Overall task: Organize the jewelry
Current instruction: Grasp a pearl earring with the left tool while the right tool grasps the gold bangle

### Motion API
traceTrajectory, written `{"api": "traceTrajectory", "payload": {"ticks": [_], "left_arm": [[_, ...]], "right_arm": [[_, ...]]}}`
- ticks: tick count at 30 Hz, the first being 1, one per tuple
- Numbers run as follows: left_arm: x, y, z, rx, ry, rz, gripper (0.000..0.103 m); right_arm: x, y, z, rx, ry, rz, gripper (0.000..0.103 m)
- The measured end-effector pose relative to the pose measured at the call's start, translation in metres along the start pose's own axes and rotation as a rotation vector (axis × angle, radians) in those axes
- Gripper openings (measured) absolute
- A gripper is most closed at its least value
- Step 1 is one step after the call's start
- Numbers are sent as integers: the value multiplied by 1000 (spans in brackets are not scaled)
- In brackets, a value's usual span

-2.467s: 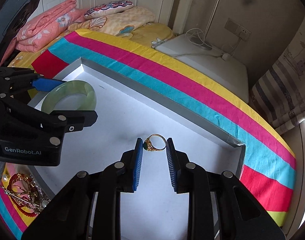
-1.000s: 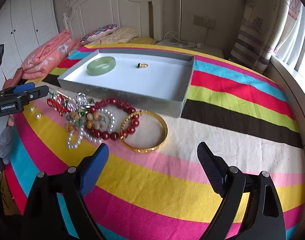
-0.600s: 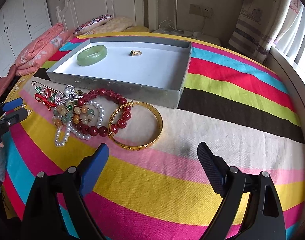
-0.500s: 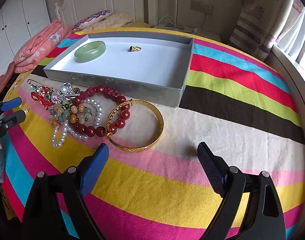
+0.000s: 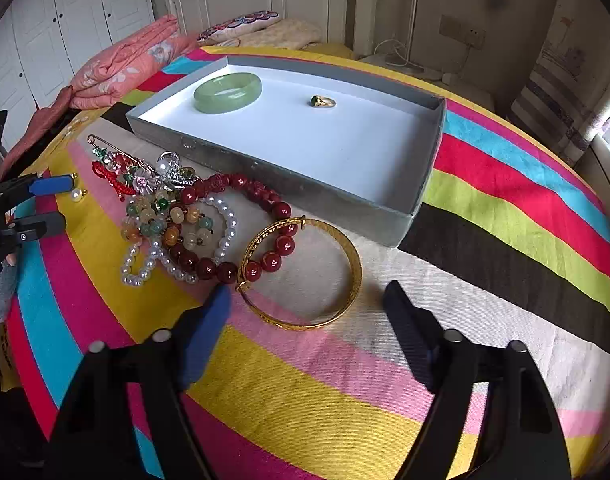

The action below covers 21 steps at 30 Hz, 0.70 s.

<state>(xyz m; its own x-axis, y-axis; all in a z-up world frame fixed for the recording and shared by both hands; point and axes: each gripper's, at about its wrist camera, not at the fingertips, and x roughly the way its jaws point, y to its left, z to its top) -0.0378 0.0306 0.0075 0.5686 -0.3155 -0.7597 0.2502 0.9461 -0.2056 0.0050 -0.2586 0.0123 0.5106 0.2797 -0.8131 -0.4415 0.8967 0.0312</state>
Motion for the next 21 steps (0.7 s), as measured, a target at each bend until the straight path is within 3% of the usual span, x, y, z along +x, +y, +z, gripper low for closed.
{"api": "traceTrajectory", "payload": {"ticks": [1, 3, 8, 11, 18, 20, 21], "left_arm": [[0, 1, 0, -4, 4, -3, 100], [1, -1, -1, 3, 7, 11, 99], [1, -9, -5, 49, -9, 80, 67], [-2, -4, -5, 26, -24, 78, 52], [-3, -2, -4, 21, -34, 76, 43], [-2, -4, -5, 24, -37, 88, 19], [-2, -4, -5, 22, -37, 85, 12]], "right_arm": [[-2, -1, -1, 7, -9, -8, 57], [-4, -3, -3, 28, -19, -22, 57], [-16, -10, -9, 82, -59, -57, 57], [-21, -14, -12, 113, -80, -58, 57], [-24, -11, -15, 110, -90, -69, 57], [-24, -11, -16, 114, -96, -73, 57], [-25, -12, -16, 118, -101, -78, 57]]}}
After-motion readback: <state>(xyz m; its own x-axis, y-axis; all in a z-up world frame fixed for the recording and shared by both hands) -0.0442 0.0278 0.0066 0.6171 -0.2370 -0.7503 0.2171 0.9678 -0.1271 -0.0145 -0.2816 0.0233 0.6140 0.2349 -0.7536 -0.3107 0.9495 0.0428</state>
